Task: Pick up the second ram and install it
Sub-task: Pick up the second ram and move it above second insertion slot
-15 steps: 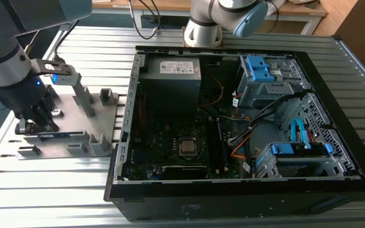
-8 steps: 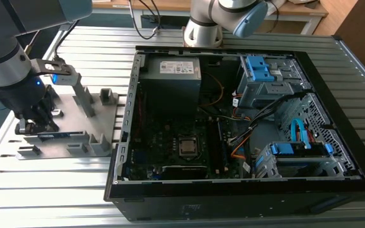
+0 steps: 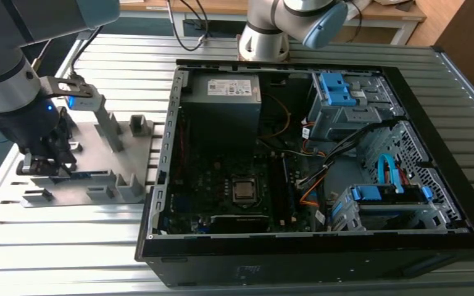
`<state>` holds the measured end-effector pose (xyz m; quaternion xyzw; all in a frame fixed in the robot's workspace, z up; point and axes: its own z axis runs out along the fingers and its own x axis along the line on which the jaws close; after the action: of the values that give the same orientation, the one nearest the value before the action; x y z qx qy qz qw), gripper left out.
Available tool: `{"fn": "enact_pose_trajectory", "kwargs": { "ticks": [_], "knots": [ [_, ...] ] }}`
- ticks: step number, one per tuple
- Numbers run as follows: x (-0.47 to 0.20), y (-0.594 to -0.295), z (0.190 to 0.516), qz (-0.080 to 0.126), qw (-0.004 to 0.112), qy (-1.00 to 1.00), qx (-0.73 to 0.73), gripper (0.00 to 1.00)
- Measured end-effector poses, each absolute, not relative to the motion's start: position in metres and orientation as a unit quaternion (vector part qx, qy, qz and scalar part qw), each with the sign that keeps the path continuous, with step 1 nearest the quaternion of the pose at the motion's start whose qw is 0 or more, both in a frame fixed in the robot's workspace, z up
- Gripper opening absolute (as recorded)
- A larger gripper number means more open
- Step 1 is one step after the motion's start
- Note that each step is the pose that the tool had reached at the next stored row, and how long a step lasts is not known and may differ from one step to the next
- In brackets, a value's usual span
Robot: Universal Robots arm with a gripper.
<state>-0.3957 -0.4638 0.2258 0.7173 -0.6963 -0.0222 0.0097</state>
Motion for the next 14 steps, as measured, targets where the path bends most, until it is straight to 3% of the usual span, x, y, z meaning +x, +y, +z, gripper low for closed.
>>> {"fn": "enact_pose_trajectory", "kwargs": {
  "ticks": [14],
  "knots": [
    [-0.396,-0.464,0.214,-0.022,0.010,-0.696,0.717,0.35]
  ]
}}
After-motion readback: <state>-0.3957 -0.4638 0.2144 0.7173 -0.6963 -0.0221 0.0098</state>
